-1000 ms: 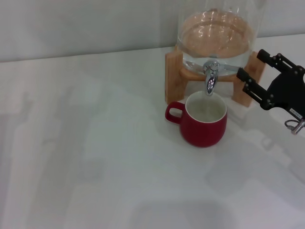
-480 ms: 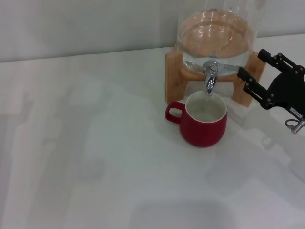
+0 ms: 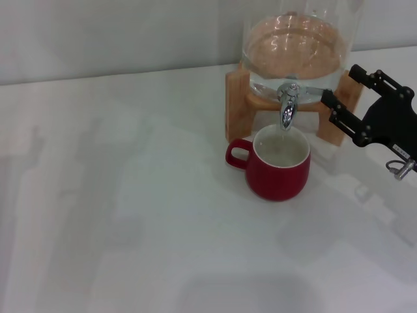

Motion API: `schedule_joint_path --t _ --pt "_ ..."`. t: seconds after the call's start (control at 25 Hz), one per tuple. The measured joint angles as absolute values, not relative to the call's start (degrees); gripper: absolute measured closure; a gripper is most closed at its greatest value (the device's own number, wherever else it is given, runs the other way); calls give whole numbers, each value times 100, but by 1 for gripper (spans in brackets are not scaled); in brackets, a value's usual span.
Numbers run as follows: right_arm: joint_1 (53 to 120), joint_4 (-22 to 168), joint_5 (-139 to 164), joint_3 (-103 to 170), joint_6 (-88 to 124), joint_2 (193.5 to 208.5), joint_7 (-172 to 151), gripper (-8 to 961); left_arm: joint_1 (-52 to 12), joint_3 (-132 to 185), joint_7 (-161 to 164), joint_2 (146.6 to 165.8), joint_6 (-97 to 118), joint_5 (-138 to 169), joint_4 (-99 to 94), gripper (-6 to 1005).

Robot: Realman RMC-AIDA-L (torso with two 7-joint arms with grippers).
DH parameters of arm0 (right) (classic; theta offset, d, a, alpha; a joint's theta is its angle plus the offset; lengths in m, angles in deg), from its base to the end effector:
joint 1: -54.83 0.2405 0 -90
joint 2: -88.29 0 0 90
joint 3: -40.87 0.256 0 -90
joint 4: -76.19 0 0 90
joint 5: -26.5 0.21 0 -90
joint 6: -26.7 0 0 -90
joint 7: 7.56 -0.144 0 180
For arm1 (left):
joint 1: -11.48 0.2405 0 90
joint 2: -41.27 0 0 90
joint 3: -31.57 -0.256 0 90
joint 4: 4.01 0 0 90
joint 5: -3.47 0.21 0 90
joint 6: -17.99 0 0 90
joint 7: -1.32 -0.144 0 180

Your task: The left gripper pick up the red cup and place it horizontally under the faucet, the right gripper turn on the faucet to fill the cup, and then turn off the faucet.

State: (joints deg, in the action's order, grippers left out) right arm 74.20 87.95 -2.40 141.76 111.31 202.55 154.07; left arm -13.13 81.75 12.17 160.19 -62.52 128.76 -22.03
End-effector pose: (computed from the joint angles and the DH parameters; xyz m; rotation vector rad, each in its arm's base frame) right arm 0.3132 0.2993 0.0229 -1.9034 0.1282 0.8604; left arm -0.2782 0.3361 0.0152 -1.3644 -0.4443 -1.0747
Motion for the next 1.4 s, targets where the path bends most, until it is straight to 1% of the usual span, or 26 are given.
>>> schedule_joint_path --t 0.48,0.92,1.16,1.4 --pt "7373 8806 -241 14177 11132 20236 15407 336 -1313 8175 1215 16019 -6252 12942 -2203 112" --pt "7020 8806 -241 14231 11570 20237 15407 336 -1313 8201 1204 16019 -6252 12942 -2200 112" --pt "6808 8806 -242 14690 11747 20226 15407 336 -1310 8214 1204 16019 -6252 12941 -2186 112" --pt "6774 8806 -243 15460 11729 20203 15407 336 -1304 8219 1203 16019 -6249 12940 -2155 112"
